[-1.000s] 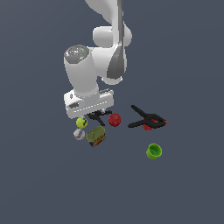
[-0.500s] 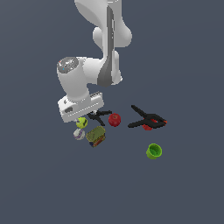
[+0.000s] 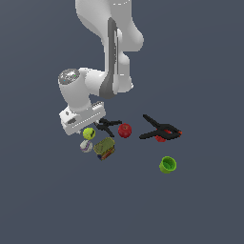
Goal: Pick up a designated object from a clutter of objects.
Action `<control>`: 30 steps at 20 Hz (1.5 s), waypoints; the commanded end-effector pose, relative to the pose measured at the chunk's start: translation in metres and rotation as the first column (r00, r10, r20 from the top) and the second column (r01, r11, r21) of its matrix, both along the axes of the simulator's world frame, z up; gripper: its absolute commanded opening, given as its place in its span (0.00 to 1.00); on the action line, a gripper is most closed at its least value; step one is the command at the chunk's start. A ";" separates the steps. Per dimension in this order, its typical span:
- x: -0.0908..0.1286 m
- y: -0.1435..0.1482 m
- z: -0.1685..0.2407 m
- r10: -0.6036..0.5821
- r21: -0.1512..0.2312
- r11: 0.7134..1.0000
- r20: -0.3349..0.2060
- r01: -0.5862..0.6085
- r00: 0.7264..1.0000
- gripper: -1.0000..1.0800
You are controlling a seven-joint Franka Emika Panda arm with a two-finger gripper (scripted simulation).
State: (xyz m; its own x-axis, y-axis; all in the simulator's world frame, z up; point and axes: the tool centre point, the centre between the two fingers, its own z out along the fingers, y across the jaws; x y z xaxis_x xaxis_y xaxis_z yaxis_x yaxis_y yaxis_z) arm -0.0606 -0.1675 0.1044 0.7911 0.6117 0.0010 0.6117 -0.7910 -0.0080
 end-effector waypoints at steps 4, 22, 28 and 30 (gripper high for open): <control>-0.008 -0.010 -0.010 0.040 -0.005 0.999 0.003 -0.040 0.999 0.96; -0.011 -0.014 -0.046 0.053 -0.007 0.999 0.004 -0.053 0.999 0.96; -0.011 -0.014 -0.062 0.054 -0.007 0.999 0.004 -0.054 0.999 0.96; -0.011 -0.014 -0.063 0.054 -0.007 0.999 0.004 -0.054 0.999 0.96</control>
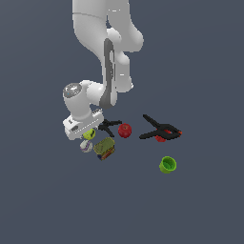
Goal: Pick up a designated object from a clutter of objects.
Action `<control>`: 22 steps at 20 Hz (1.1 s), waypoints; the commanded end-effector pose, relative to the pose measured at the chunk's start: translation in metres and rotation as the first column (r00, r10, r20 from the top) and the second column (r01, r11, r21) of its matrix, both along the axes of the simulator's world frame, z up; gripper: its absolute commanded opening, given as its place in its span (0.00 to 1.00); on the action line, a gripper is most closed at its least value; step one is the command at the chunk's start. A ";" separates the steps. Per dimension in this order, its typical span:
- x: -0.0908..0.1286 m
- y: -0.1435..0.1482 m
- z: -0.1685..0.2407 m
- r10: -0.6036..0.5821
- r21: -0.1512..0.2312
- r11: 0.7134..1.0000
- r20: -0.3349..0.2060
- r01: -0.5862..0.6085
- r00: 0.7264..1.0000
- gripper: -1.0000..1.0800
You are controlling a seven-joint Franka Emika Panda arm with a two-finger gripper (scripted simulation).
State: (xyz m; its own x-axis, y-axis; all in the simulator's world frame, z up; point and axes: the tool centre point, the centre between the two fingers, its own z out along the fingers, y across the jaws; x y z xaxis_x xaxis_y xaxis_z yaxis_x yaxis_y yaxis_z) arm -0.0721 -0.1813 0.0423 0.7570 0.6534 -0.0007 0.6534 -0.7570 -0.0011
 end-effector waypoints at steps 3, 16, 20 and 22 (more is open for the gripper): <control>0.000 0.000 -0.001 0.000 0.000 1.000 0.001 0.000 1.000 0.00; 0.000 0.004 0.004 0.000 -0.001 1.000 0.003 0.000 1.000 0.00; -0.003 0.013 0.014 0.000 -0.001 1.000 0.003 0.000 1.000 0.00; -0.005 0.020 0.020 -0.001 -0.001 1.000 0.003 0.001 1.000 0.00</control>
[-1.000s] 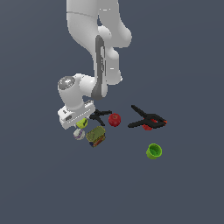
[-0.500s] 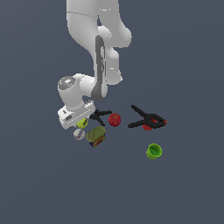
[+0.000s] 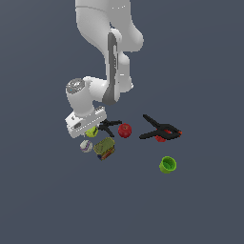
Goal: Pick up a designated object from a clutter of objects.
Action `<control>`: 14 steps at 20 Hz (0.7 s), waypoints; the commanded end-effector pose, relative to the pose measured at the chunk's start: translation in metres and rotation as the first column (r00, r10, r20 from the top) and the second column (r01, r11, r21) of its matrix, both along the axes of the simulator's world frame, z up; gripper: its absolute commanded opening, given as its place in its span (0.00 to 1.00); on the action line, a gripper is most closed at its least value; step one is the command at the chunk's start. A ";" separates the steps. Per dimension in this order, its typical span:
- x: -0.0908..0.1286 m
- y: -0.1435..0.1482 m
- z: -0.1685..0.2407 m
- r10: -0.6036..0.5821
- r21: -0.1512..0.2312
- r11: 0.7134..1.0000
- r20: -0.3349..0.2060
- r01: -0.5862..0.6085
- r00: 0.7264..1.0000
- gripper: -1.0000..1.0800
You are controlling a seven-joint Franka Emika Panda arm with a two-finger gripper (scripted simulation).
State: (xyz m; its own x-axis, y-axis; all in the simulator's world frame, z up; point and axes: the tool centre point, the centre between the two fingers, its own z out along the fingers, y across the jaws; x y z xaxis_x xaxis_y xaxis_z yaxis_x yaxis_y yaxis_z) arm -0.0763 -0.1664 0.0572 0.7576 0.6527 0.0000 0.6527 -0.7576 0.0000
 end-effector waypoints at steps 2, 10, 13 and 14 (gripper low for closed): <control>-0.003 0.013 0.014 0.000 0.000 1.000 0.002 0.000 1.000 0.00; -0.015 0.057 0.059 0.001 -0.001 1.000 0.001 -0.001 1.000 0.00; -0.021 0.077 0.080 0.001 -0.002 1.000 0.001 -0.001 1.000 0.00; -0.023 0.083 0.087 0.001 -0.002 1.000 0.001 -0.001 1.000 0.00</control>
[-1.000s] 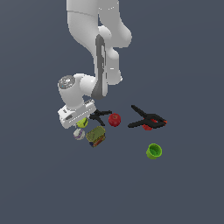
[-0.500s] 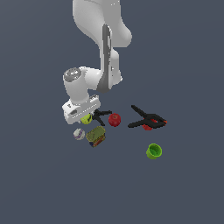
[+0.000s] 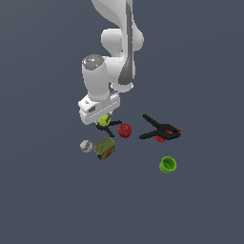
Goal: Pick up a designated object from a clutter of objects.
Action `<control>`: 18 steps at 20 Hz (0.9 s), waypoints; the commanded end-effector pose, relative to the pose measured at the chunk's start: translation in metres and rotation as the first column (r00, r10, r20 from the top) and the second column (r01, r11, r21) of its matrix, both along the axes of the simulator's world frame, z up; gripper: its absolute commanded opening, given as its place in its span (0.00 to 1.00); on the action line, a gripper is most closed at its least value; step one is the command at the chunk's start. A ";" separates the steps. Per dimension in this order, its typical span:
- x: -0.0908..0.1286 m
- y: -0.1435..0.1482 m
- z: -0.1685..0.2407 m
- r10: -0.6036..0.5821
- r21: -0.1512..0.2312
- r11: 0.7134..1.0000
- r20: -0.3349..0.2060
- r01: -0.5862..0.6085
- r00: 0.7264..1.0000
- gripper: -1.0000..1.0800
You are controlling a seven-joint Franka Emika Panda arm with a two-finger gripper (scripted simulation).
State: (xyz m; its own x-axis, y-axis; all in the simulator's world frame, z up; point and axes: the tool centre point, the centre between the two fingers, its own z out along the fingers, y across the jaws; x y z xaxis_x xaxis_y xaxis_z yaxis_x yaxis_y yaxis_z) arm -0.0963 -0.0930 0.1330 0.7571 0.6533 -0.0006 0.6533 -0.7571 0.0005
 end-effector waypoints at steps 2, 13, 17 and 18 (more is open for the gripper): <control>-0.006 0.023 0.025 0.000 -0.003 1.000 0.001 0.000 1.000 0.00; -0.028 0.105 0.112 0.000 -0.006 1.000 0.001 0.000 1.000 0.00; -0.036 0.136 0.144 0.000 -0.006 1.000 0.000 0.000 1.000 0.00; -0.038 0.143 0.152 0.001 -0.005 1.000 0.000 -0.001 1.000 0.00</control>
